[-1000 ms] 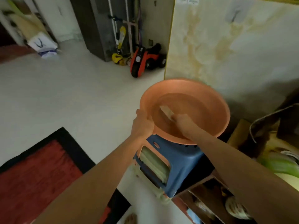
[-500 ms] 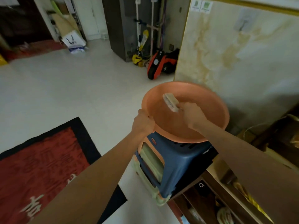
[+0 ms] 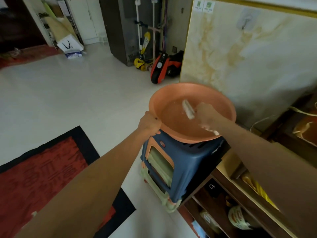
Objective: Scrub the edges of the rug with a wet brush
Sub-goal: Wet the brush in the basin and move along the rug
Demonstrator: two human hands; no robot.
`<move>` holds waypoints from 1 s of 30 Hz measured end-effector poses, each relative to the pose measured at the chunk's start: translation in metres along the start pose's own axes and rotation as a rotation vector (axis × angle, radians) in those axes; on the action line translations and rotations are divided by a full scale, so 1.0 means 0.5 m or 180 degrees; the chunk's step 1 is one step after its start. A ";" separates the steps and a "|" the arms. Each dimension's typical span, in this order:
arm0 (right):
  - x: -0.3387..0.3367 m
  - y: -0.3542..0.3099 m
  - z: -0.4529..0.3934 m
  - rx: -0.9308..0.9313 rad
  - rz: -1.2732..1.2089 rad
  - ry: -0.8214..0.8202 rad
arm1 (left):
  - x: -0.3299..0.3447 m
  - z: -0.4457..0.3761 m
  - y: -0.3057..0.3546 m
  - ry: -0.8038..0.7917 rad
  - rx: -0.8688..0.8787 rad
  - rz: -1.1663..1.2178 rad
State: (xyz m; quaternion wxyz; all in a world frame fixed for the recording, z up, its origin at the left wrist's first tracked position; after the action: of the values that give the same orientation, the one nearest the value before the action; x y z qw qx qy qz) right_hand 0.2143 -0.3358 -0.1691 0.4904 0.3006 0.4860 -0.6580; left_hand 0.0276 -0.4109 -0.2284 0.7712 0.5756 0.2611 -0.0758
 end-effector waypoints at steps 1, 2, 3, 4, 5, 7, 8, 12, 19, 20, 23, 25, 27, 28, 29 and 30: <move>0.004 0.002 0.006 0.0061 0.0171 -0.0158 | -0.005 0.001 0.004 -0.0008 0.0015 -0.0027; 0.002 -0.003 0.013 0.0039 0.0305 -0.0164 | -0.009 0.005 0.001 -0.0008 -0.0010 -0.0037; -0.012 -0.016 0.019 -0.0047 0.0289 0.0044 | -0.015 0.009 0.001 0.0002 -0.0006 -0.0020; -0.030 -0.035 0.023 -0.0190 0.0279 0.0373 | -0.023 0.009 -0.004 0.0043 0.0005 0.0038; -0.050 -0.055 0.028 -0.0334 -0.0023 0.0611 | -0.031 0.007 -0.001 0.0053 0.0071 0.0028; -0.043 -0.099 0.044 -0.0563 -0.0916 0.0621 | -0.052 0.013 -0.028 0.0045 0.0098 -0.0071; -0.029 -0.129 0.058 -0.0711 -0.1203 0.0548 | -0.066 0.015 -0.051 0.0084 0.0044 -0.0092; 0.105 -0.265 0.103 -0.1367 -0.1614 0.0046 | -0.153 0.074 -0.187 0.0354 -0.0243 -0.0411; 0.550 -0.372 0.226 -0.1821 -0.0639 -0.1294 | -0.315 0.304 -0.549 0.0750 -0.1166 -0.0612; 0.636 -0.375 0.255 -0.1870 -0.0437 -0.1479 | -0.334 0.347 -0.620 0.0811 -0.1311 -0.0608; 0.813 -0.371 0.319 -0.2099 0.0167 -0.1734 | -0.351 0.428 -0.782 0.0801 -0.1586 -0.0650; 0.919 -0.364 0.350 -0.2235 0.0561 -0.1874 | -0.348 0.469 -0.883 0.0701 -0.1695 -0.0748; 1.059 -0.363 0.383 -0.2352 0.0895 -0.2004 | -0.340 0.514 -1.009 0.0572 -0.1750 -0.0815; 1.106 -0.356 0.392 -0.2399 0.1064 -0.2023 | -0.328 0.529 -1.054 0.0496 -0.1767 -0.0804; 1.174 -0.351 0.404 -0.2412 0.1223 -0.2035 | -0.316 0.547 -1.121 0.0375 -0.1776 -0.0837; 1.220 -0.340 0.410 -0.2443 0.1356 -0.2009 | -0.302 0.557 -1.162 0.0270 -0.1754 -0.0857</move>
State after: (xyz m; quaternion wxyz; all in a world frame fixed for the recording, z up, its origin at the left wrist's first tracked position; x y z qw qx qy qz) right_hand -0.1348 -0.7351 -0.5714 0.8097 -0.0205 0.4488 -0.3775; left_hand -0.2556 -0.8863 -0.5915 0.8697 0.3077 0.3777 -0.0795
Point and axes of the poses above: each hand's wrist, its own z-axis away from the middle knuckle, its own x-axis out of the palm, y = z × x, the point moved 10 cm from there along -z, towards the middle knuckle, and after that the axes turned 12 degrees about x, right-handed, at the moved point
